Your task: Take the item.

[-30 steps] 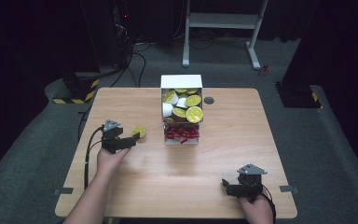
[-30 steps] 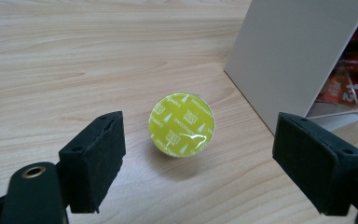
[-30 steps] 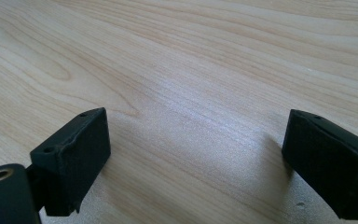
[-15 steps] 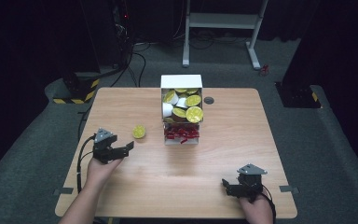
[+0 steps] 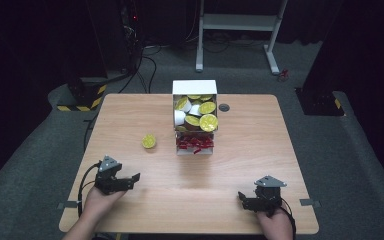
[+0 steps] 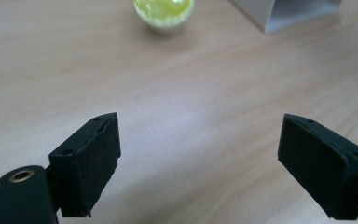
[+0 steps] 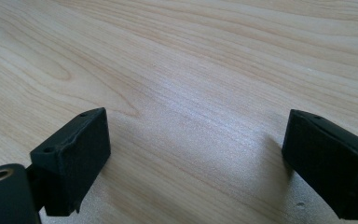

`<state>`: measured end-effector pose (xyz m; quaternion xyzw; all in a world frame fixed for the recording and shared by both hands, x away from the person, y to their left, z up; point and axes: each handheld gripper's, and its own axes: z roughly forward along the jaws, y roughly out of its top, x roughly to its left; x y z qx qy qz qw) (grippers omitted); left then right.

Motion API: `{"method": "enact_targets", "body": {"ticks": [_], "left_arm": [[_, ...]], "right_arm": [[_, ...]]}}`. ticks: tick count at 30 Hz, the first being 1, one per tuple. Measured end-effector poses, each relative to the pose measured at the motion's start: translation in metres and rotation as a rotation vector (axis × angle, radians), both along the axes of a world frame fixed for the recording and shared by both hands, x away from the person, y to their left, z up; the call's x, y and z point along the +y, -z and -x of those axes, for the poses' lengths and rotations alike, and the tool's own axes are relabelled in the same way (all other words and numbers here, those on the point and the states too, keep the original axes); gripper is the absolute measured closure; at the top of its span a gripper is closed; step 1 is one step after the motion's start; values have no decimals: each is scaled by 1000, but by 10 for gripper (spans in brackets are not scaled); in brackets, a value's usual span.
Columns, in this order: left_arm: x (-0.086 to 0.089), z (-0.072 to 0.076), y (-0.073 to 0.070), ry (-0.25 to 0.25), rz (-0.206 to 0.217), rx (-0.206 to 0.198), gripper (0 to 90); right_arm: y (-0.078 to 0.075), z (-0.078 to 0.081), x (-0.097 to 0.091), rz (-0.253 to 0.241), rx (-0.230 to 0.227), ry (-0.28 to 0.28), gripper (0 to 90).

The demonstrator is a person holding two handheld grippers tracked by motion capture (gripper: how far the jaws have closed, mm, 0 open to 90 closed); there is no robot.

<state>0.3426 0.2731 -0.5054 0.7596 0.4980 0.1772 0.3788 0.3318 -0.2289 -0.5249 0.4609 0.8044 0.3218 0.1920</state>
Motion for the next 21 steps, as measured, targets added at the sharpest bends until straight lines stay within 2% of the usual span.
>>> {"method": "enact_targets", "body": {"ticks": [1, 2, 3, 4, 5, 6, 7, 8, 9, 21], "left_arm": [[-4, 4, 8, 19, -26, 19, 131], [-4, 4, 8, 19, -26, 19, 122], [-8, 7, 17, 26, -51, 17, 111], [-8, 7, 17, 26, -51, 17, 96], [-10, 12, 24, 14, -51, 4, 65], [-10, 12, 24, 14, -51, 4, 83], [-16, 16, 25, -27, -112, -6, 87], [-16, 16, 25, -27, -112, -6, 75], [-19, 15, 25, -39, -137, 2, 39], [-17, 16, 25, -5, -131, 4, 22]], "right_arm": [[0, 0, 0, -1, 1, 0, 76], [0, 0, 0, -1, 1, 0, 76], [0, 0, 0, -2, 3, 4, 76], [0, 1, 1, -2, 4, 5, 77], [0, 1, 0, -1, 3, -1, 76], [0, 1, 0, -1, 3, -1, 76], [0, 1, 1, -1, 2, -5, 76], [0, 1, 1, -1, 2, -5, 76], [0, 1, 1, -1, 2, -6, 76], [0, 1, 1, -2, 2, -5, 76]]}}
